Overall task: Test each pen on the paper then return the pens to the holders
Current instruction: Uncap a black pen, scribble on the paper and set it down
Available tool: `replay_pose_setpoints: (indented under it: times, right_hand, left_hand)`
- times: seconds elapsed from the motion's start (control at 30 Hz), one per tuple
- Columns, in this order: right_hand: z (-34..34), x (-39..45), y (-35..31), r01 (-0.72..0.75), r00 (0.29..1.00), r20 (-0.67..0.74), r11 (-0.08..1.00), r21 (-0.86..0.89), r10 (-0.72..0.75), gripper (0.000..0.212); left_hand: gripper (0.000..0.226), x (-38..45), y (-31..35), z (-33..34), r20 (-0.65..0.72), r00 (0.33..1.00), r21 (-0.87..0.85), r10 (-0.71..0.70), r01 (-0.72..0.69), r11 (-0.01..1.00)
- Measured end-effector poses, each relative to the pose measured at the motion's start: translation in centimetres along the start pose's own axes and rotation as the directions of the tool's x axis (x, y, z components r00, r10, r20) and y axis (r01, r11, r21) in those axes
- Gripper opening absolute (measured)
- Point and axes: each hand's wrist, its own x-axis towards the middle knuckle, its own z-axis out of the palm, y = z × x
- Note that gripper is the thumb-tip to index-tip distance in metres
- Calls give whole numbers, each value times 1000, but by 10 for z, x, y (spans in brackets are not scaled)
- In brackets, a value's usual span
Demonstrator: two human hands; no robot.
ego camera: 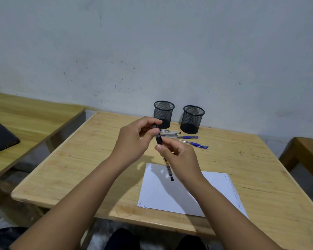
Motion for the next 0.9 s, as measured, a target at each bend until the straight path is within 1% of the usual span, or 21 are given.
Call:
replay_pose_setpoints:
  times: [0.07, 0.17, 0.33, 0.43, 0.5, 0.57, 0.67, 0.77, 0.83, 0.9]
  right_hand:
    - [-1, 3, 0, -21, 1000, -5, 1000, 0, 21, 25]
    - [-1, 5, 3, -41, 999, -9, 998, 39, 41, 14]
    - [9, 8, 9, -91, 996, 1, 992, 90, 91, 7]
    - [18, 14, 17, -143, 989, -32, 984, 103, 147, 25]
    - [26, 21, 24, -179, 980, -67, 979, 97, 186, 30]
    - [37, 28, 28, -197, 975, -83, 976, 89, 205, 38]
    - [60, 39, 33, -196, 976, -83, 977, 80, 203, 50]
    - [81, 54, 36, -204, 974, -82, 976, 79, 210, 59]
    - [93, 65, 37, -218, 972, -67, 972, 86, 224, 59]
    - [105, 75, 39, -241, 969, -41, 969, 54, 243, 57]
  left_hand:
    - [20, 2, -1, 2, -10, 1000, 3, -14, 14, 1000]
    - [21, 2, -6, 4, -14, 999, -3, -41, 41, 999]
    - [27, 0, -19, 5, -44, 996, 39, -80, 82, 996]
    - [25, -4, -35, 2, -72, 989, 117, -128, 136, 984]
    - [26, -8, -53, -1, -55, 982, 205, -182, 190, 960]
    - [27, -13, -75, -7, -34, 969, 319, -243, 241, 917]
    - [30, -19, -105, -22, -38, 939, 431, -342, 325, 842]
    - [32, -20, -132, -45, -31, 928, 556, -370, 324, 766]
    - [32, -21, -147, -59, -51, 925, 597, -376, 330, 731]
    - [30, -23, -158, -68, -88, 934, 607, -347, 326, 725]
